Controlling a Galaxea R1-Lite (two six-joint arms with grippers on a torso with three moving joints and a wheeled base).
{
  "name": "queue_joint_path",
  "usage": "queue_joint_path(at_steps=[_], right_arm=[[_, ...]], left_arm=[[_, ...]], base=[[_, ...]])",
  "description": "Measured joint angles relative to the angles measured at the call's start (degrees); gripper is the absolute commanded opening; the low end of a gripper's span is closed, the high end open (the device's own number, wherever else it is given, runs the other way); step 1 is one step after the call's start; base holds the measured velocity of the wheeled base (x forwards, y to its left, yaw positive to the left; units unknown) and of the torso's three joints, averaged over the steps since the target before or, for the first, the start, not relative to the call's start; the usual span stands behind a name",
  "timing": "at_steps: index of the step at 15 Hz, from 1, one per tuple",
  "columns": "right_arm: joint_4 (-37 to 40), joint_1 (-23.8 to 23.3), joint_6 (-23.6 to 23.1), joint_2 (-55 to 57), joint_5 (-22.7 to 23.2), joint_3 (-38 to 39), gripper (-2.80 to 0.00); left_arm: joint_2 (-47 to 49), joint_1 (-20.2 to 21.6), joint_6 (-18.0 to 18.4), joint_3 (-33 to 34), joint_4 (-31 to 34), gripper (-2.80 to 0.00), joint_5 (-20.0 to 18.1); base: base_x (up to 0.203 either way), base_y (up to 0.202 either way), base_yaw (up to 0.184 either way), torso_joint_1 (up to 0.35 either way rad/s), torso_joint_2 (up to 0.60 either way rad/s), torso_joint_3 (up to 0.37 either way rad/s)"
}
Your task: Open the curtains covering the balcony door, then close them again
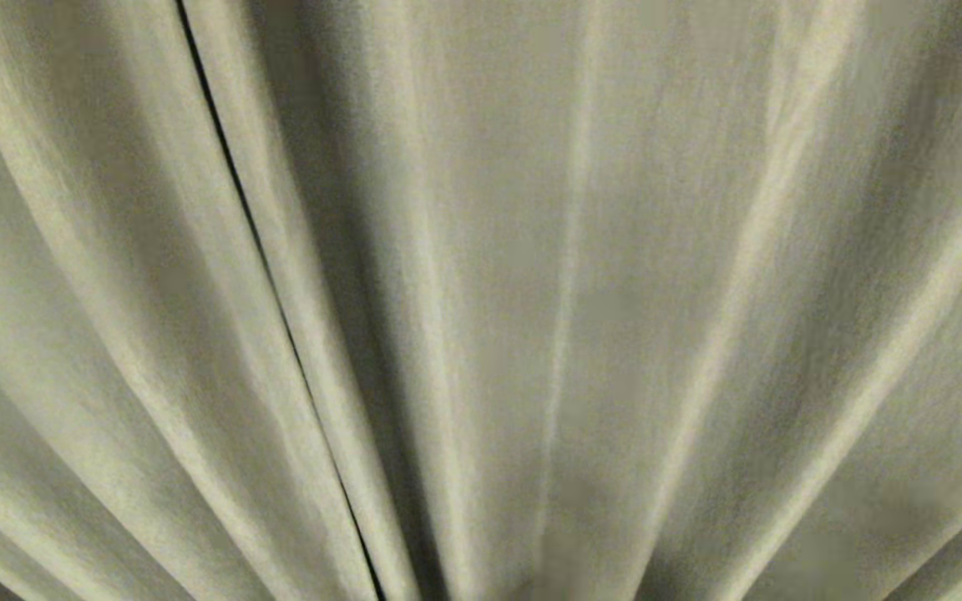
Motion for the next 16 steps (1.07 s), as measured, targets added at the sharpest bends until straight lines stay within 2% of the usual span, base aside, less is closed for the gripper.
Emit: queue_joint_path(at_steps=[9,16], right_arm=[[0.00,0.00,-0.02,0.00,0.00,0.00,-2.80],[0.00,-0.04,-0.02,0.00,0.00,0.00,-2.80]], left_arm=[[0.00,0.00,0.00,0.00,0.02,-2.80,0.02],[0.00,-0.02,-0.06,0.02,0.02,-2.80,0.00]], base=[[0.000,0.183,0.001,0.002,0.00,0.003],[0.000,0.012,0.000,0.000,0.00,0.000]])
